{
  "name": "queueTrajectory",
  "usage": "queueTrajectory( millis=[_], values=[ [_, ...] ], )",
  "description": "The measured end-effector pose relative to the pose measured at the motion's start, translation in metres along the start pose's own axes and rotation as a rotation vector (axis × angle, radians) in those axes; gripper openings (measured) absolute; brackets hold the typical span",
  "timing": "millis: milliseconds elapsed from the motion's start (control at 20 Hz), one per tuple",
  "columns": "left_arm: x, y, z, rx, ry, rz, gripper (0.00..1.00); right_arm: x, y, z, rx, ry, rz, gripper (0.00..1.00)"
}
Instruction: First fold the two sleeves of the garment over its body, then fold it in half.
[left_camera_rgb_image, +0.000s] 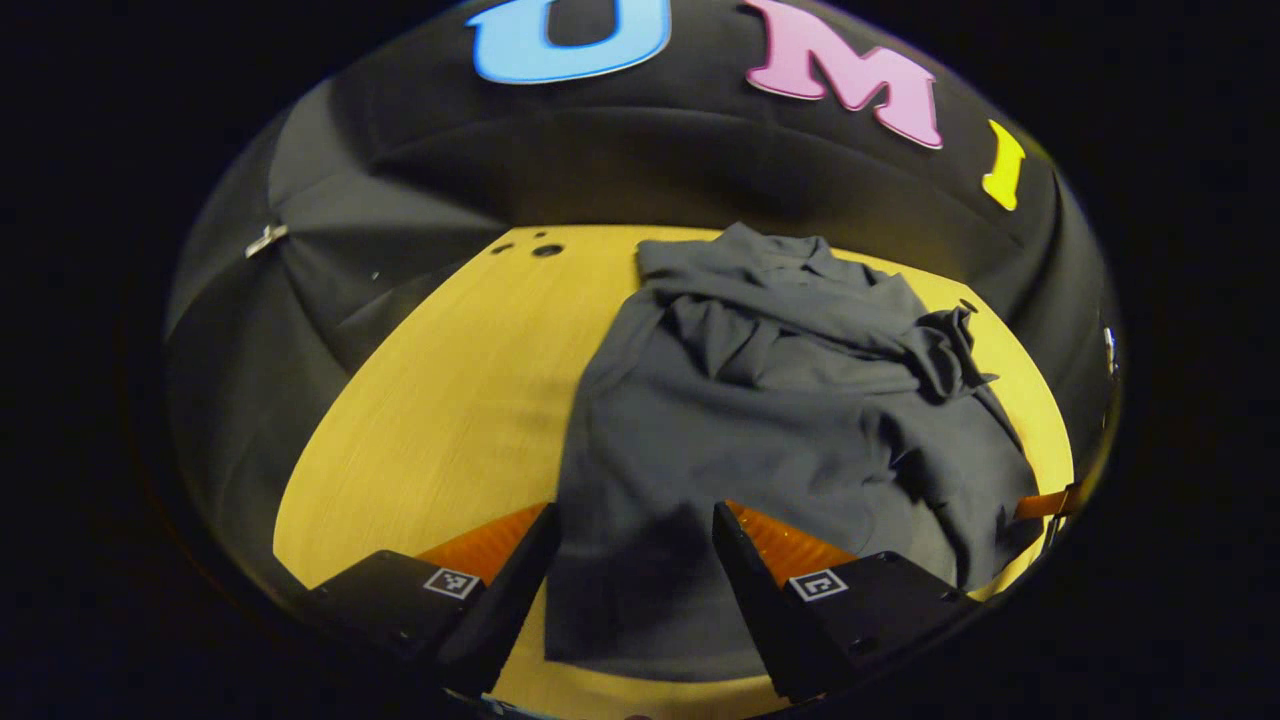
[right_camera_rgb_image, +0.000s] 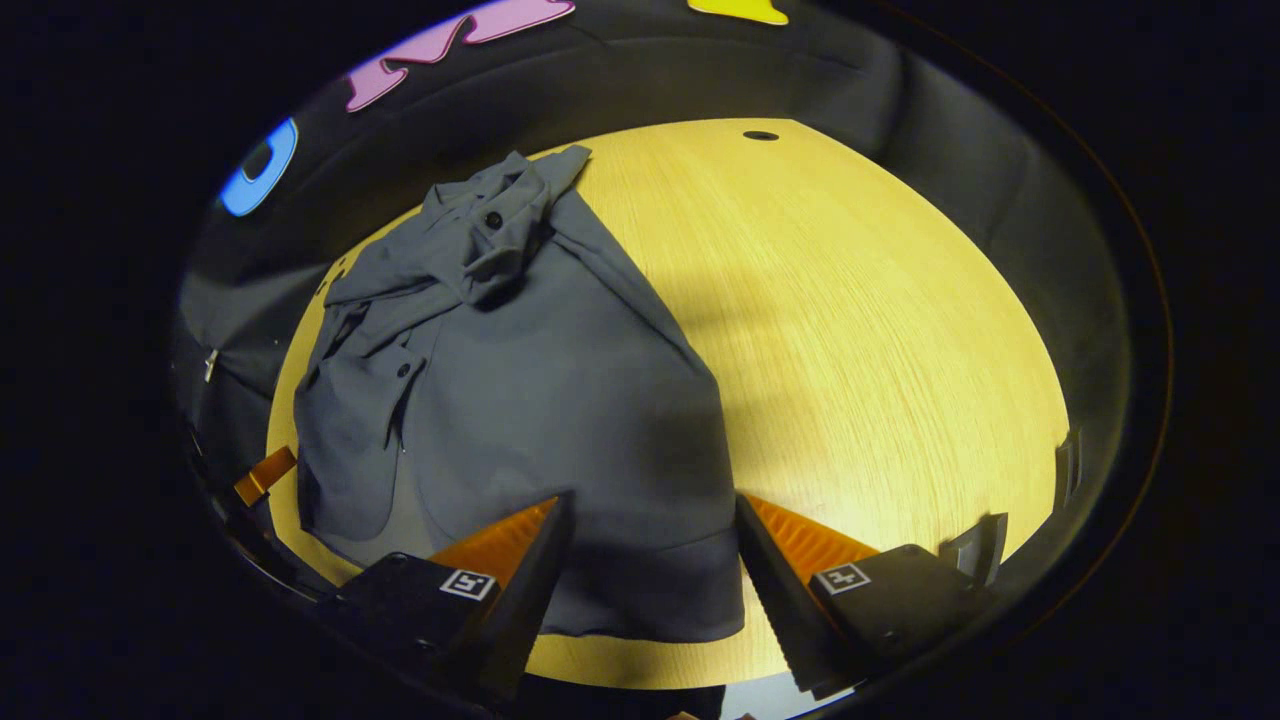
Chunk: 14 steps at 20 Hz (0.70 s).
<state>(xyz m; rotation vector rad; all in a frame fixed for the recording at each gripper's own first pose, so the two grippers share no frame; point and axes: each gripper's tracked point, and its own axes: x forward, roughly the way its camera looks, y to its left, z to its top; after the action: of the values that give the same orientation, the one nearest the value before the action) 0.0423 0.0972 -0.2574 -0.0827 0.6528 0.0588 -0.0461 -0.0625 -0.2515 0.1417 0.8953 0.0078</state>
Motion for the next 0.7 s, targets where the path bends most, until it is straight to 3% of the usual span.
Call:
queueTrajectory(
  millis=[150, 400, 700],
  values=[
    [-0.011, 0.017, -0.030, 0.001, 0.019, 0.020, 0.96, 0.001, 0.019, -0.007, -0.025, 0.012, 0.013, 0.99],
    [-0.015, 0.008, -0.055, 0.000, 0.044, -0.035, 0.96, 0.004, 0.056, -0.014, -0.057, 0.013, 0.040, 0.99],
    [-0.011, 0.001, -0.062, 0.066, 0.048, -0.050, 0.96, 0.009, 0.067, -0.021, -0.185, 0.000, -0.029, 0.99]
  ],
)
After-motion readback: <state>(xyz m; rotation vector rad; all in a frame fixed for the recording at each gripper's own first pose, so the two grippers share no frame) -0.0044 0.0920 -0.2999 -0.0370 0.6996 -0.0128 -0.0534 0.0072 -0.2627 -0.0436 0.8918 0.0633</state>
